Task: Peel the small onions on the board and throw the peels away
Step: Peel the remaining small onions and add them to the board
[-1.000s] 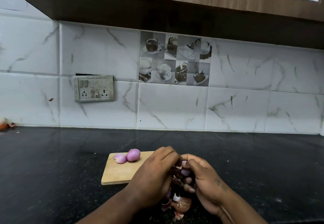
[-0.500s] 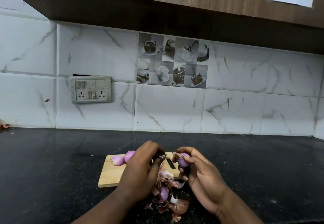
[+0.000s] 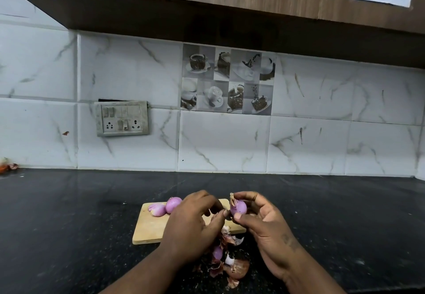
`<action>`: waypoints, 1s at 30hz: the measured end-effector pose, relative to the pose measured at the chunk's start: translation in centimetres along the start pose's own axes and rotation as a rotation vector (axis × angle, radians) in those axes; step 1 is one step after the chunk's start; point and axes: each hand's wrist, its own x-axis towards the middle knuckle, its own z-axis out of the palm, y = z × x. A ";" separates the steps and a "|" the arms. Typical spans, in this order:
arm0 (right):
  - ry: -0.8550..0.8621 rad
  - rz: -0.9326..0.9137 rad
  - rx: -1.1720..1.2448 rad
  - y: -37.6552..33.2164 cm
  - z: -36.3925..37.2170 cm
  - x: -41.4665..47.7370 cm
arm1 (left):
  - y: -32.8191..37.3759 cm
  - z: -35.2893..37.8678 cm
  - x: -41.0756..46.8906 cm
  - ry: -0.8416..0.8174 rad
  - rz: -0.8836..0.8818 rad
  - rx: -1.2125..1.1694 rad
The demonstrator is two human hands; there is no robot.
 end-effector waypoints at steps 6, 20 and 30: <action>-0.025 -0.014 -0.112 0.1 0.1 0.1 | 1.1 -0.4 -0.1 -0.007 -0.065 -0.155; -0.003 -0.101 -0.265 1.0 -0.1 0.8 | 1.1 -0.4 0.0 -0.043 -0.240 -0.299; -0.005 -0.162 -0.382 1.2 0.5 0.9 | 1.1 -0.6 0.1 -0.055 -0.344 -0.397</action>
